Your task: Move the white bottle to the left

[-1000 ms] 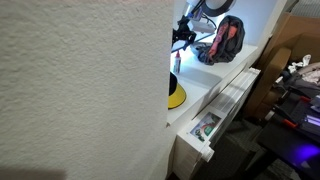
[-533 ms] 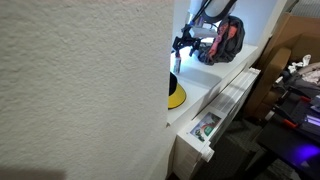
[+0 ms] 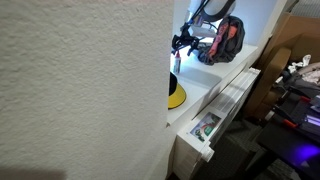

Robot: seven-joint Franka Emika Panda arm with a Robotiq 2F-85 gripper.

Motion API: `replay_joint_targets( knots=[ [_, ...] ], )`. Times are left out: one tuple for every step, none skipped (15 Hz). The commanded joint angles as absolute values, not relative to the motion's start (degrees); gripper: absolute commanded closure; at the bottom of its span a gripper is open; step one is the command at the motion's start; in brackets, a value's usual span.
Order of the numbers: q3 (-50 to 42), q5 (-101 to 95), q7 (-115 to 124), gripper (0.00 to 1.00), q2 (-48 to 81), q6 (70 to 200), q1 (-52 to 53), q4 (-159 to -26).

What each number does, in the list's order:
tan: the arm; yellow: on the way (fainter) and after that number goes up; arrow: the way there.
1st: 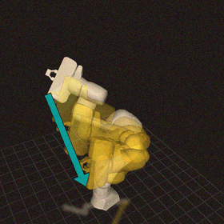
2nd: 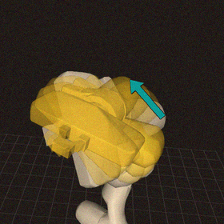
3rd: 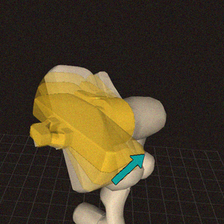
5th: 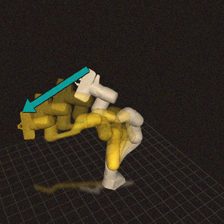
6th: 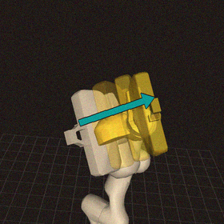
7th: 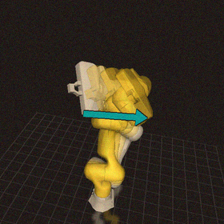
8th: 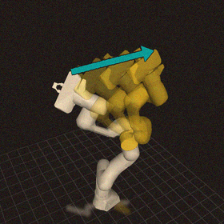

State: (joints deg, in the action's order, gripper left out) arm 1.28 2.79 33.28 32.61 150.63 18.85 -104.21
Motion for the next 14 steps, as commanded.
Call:
replay_joint_targets(
  knots=[
    [1.7,3.39,31.96,0.0,33.0,153.51,18.59,-104.71],
    [1.68,3.45,31.92,0.0,33.61,154.4,18.56,-104.58],
    [2.19,4.06,31.35,0.0,34.4,155.31,18.16,-104.45],
    [1.42,3.33,31.87,0.0,35.23,156.08,18.71,-104.41],
    [0.7,2.78,32.44,0.0,35.74,156.71,19.26,-104.58],
    [0.87,3.3,32.72,0.0,34.26,154.28,19.24,-104.3],
    [0.71,3.37,32.67,0.0,35.02,155.11,19.35,-104.31],
    [0.62,3.41,32.63,0.0,35.59,155.59,19.41,-104.31],
    [0.59,3.45,32.61,0.0,35.82,155.91,19.44,-104.29],
    [0.6,3.45,32.6,0.0,35.82,155.97,19.47,-104.29],
    [0.77,3.58,32.39,0.25,35.92,156.39,19.33,-104.23],
    [0.59,3.6,32.81,0.26,35.9,156.27,19.49,-104.05],
    [0.61,3.74,33.02,0.34,35.78,156.19,19.5,-103.98],
    [0.72,3.84,33.05,0.41,35.69,156.13,19.49,-103.9]
  ],
)
